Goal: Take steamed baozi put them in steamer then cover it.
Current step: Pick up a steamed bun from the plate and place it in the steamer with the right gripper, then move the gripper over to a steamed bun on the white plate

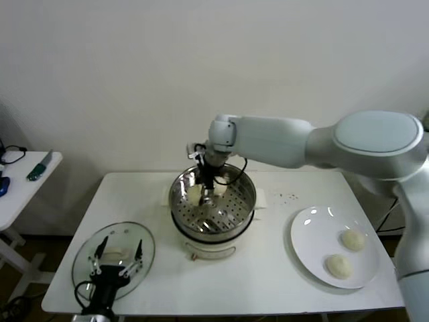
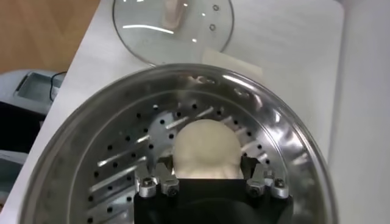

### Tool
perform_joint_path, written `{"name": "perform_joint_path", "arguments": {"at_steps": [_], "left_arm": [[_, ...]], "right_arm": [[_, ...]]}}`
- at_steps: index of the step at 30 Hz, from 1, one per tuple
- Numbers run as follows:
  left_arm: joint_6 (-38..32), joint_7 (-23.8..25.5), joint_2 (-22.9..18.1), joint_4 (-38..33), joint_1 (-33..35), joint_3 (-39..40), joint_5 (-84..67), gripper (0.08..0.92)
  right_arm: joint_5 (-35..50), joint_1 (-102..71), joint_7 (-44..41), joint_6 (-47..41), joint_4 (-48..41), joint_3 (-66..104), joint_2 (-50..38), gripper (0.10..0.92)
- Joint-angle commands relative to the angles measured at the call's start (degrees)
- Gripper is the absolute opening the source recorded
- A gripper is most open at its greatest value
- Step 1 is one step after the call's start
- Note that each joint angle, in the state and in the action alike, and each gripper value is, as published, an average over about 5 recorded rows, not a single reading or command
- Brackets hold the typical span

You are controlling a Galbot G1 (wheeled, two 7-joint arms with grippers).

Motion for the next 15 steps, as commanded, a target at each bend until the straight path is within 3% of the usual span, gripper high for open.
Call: {"name": "perform_joint_path", "arguments": {"at_steps": [1,10,15], "left_arm": [[0.1,-0.3,-0.3,0.1,0.0,-0.2,0.4,0.823],[0.0,-0.4,-0.2,0.8,-0.4,-0.3,0.3,0.823],[0.1,-0.4,-0.1,1.0,-0.7,-0.2,0.2,0.823]], "right_arm": [[-1.8,-4.0,0.0,-0.1,-3.2,0.3,2.9,0.707],[-2.5,-3.2,-0.3,-0.4,-1.1,0.2,0.9,0.812],[-3.4,0.3,-1.9,0.1,1.2,0.7,-1.8,0.822]]}}
